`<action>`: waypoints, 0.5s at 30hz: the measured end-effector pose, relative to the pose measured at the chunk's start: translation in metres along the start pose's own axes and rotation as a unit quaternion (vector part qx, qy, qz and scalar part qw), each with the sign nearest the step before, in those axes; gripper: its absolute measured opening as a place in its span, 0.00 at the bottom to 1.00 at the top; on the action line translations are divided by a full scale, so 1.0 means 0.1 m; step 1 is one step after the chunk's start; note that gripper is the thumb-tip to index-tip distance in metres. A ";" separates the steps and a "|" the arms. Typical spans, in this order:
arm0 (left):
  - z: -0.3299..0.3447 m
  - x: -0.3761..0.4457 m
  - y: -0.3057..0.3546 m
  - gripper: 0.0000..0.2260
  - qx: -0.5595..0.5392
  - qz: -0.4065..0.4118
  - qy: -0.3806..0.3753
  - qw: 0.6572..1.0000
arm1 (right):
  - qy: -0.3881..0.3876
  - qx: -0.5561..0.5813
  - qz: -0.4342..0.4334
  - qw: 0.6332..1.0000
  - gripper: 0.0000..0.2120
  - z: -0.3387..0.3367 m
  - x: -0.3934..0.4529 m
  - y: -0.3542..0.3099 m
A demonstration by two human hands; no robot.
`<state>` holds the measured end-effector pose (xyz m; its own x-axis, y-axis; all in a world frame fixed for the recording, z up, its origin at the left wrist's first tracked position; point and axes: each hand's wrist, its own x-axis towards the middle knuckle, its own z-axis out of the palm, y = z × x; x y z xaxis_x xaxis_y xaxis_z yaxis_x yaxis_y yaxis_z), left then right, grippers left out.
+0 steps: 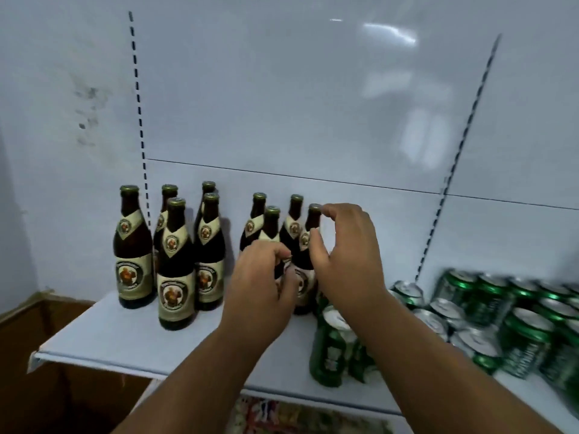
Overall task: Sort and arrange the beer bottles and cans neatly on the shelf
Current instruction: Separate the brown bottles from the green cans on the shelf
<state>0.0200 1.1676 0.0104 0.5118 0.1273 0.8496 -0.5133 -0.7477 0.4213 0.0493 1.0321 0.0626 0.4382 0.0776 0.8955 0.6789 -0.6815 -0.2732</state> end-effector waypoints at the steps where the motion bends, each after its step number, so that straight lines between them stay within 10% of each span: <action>1: 0.13 0.01 0.17 0.08 -0.017 0.013 -0.011 1.000 | -0.004 -0.017 0.014 1.000 0.15 -0.19 -0.02 0.13; 15: 2.39 -0.31 2.97 0.11 -0.146 0.145 -0.165 0.965 | -0.012 -0.252 0.117 0.960 0.13 -3.49 -0.76 2.35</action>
<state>0.0159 0.7858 0.0332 0.4842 -0.3104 0.8180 -0.8155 -0.4989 0.2934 -0.0298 0.6116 0.0530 0.5616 -0.1087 0.8202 0.1908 -0.9476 -0.2562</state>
